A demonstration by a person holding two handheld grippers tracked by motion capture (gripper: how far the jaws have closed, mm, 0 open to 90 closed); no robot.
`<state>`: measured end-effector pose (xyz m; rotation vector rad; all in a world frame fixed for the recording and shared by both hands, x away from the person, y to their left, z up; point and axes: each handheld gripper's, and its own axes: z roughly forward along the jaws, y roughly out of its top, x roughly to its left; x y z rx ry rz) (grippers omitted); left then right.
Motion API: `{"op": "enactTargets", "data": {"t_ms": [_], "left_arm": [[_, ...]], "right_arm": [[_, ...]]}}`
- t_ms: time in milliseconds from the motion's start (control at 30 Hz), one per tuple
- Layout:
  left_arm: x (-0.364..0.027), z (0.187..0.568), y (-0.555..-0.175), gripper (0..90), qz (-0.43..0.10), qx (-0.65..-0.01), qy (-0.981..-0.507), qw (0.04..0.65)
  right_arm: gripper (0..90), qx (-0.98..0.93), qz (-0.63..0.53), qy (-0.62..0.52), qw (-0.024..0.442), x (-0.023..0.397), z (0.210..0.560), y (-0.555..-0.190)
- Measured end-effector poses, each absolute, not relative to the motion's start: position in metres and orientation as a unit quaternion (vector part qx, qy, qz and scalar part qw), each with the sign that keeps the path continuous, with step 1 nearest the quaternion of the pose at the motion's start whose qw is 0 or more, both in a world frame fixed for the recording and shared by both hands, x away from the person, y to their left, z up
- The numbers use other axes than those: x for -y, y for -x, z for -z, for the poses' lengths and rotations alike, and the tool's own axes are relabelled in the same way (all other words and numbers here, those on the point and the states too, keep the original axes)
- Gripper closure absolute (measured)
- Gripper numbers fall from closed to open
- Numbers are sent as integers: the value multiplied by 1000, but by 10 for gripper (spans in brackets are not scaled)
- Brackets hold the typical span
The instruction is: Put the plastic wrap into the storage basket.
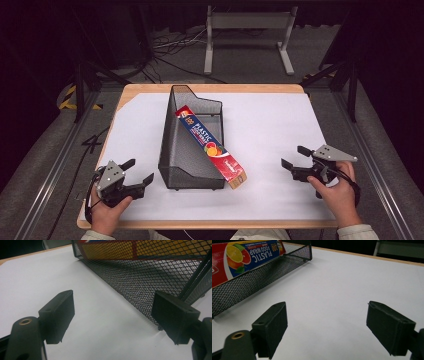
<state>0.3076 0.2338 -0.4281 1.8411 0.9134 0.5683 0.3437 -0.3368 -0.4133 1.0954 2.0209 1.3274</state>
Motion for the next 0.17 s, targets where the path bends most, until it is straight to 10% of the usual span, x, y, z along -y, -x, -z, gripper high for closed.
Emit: {"op": "enactTargets", "data": {"t_ms": [167], "left_arm": [[-235, 428, -308, 192, -238, -372, -756, 484]], "right_arm": [[177, -737, -492, -398, 238, 336, 418, -343]]}}
